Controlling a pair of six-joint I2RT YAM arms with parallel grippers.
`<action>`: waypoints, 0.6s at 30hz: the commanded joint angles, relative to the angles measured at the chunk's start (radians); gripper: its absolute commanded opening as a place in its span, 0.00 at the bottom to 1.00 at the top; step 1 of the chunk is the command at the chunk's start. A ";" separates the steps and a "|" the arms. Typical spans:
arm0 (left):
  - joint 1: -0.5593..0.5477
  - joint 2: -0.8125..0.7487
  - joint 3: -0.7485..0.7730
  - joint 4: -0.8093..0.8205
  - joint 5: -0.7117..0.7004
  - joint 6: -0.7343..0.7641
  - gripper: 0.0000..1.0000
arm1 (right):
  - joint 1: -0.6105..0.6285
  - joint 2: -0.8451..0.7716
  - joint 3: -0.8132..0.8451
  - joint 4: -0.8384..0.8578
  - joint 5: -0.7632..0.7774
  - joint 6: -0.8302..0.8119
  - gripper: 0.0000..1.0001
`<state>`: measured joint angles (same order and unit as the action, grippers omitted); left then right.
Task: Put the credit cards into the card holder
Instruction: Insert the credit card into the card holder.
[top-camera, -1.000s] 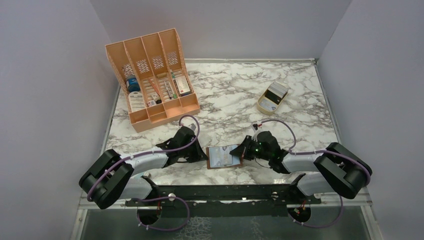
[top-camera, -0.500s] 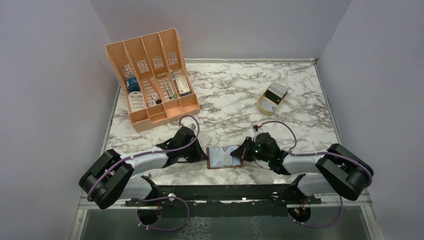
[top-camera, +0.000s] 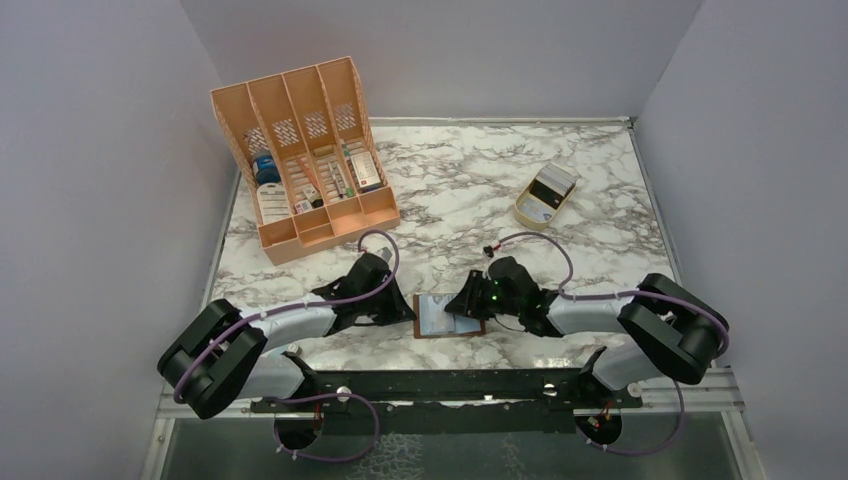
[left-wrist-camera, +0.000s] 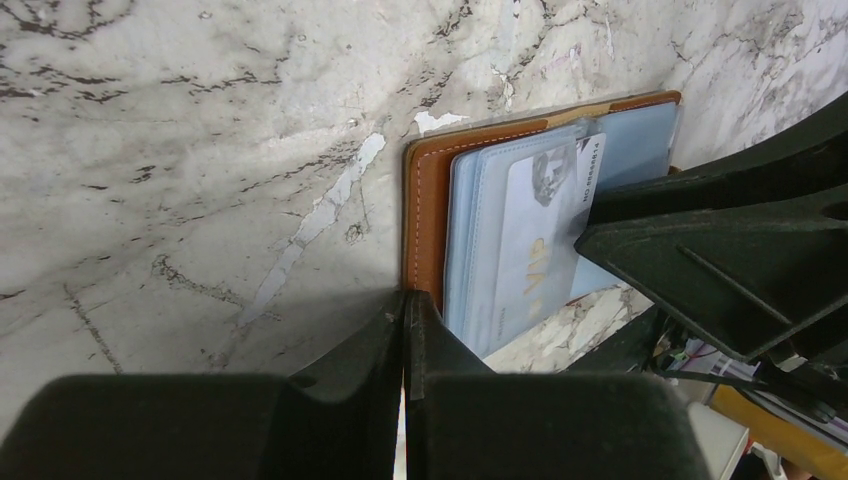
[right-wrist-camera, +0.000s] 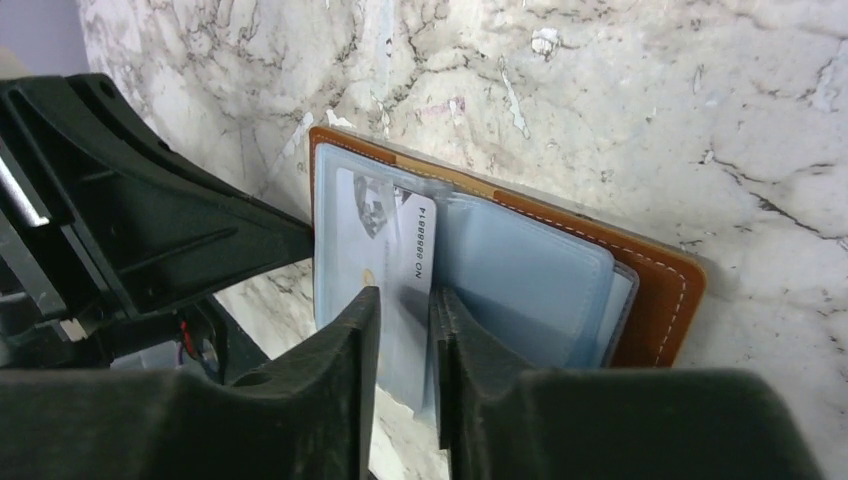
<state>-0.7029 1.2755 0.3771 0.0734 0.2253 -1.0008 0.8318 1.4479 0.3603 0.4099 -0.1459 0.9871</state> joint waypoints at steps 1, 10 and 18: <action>-0.009 -0.031 -0.006 -0.036 0.007 0.005 0.06 | 0.013 -0.043 0.061 -0.214 0.105 -0.062 0.29; -0.014 -0.078 -0.053 0.047 0.021 -0.019 0.06 | 0.023 -0.112 0.026 -0.144 0.053 -0.094 0.48; -0.014 -0.033 -0.064 0.093 0.041 -0.018 0.06 | 0.045 -0.023 0.070 -0.130 0.025 -0.075 0.44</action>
<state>-0.7094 1.2213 0.3313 0.0982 0.2295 -1.0119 0.8597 1.3899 0.4099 0.2714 -0.1017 0.9119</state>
